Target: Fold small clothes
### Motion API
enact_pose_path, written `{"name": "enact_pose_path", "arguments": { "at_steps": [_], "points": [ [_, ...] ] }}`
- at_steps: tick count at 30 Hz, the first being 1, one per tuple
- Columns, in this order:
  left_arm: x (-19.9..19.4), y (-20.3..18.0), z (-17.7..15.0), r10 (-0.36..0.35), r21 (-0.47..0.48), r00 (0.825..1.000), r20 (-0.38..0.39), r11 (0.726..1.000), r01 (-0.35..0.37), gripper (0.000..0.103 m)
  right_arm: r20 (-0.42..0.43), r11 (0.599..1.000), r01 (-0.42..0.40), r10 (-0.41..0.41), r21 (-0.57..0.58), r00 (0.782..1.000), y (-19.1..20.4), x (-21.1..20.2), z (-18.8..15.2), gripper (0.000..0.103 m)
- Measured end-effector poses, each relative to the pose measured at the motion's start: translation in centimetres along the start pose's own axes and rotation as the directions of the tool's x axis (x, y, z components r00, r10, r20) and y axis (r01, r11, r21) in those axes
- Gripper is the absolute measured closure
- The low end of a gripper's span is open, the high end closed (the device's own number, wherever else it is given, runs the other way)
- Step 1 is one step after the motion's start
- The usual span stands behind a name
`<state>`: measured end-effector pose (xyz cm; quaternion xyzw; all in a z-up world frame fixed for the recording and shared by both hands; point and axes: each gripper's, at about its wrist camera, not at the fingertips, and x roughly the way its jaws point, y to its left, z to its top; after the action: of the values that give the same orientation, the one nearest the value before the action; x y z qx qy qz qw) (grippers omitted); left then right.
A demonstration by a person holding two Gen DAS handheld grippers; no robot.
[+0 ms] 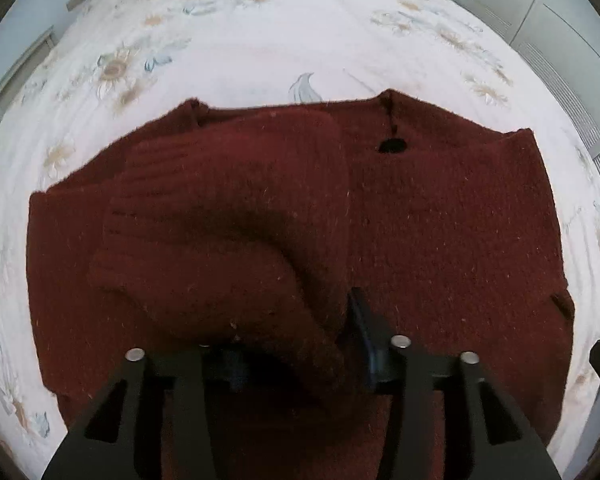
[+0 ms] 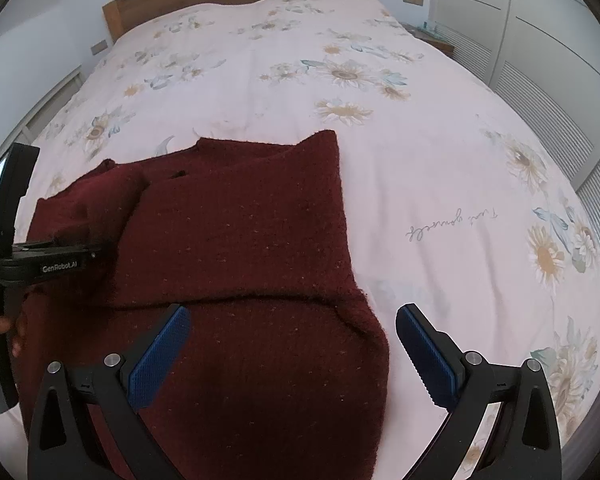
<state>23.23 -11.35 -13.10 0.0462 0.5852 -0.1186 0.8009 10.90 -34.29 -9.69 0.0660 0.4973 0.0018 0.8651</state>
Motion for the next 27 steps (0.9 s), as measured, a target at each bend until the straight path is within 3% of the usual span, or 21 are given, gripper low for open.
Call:
{"name": "enact_pose_path", "arguments": {
  "at_steps": [5, 7, 13, 17, 21, 27],
  "points": [
    [-0.6, 0.7, -0.7, -0.002, 0.003, 1.000, 0.007, 1.000, 0.002, 0.016, 0.001, 1.000, -0.003, 0.003, -0.006, 1.000, 0.2, -0.2, -0.2, 0.000],
    [-0.8, 1.3, -1.3, -0.016, 0.002, 1.000, 0.000, 1.000, 0.016, 0.005, -0.001, 1.000, -0.003, 0.003, -0.008, 1.000, 0.3, -0.2, -0.3, 0.000],
    [-1.8, 3.8, -3.8, -0.026, 0.027, 0.999, -0.040, 0.999, 0.027, 0.004, -0.012, 1.000, 0.003, -0.003, -0.017, 1.000, 0.5, -0.3, -0.6, 0.000],
    [-4.3, 7.0, -5.0, 0.050, 0.043, 0.999, -0.002, 0.998, -0.050, 0.004, -0.005, 1.000, 0.006, -0.006, -0.027, 1.000, 1.0, -0.5, -0.3, 0.000],
    [-6.3, 10.6, -5.5, 0.077, 0.035, 0.997, 0.029, 0.996, -0.078, 0.004, 0.002, 0.999, 0.000, 0.000, -0.043, 1.000, 2.0, -0.8, 0.0, 0.000],
    [-5.0, 14.4, -7.4, 0.157, -0.016, 0.988, -0.002, 0.987, -0.157, 0.004, -0.017, 0.996, -0.007, 0.006, -0.086, 1.000, 3.7, -0.3, 0.0, 0.000]
  ]
}}
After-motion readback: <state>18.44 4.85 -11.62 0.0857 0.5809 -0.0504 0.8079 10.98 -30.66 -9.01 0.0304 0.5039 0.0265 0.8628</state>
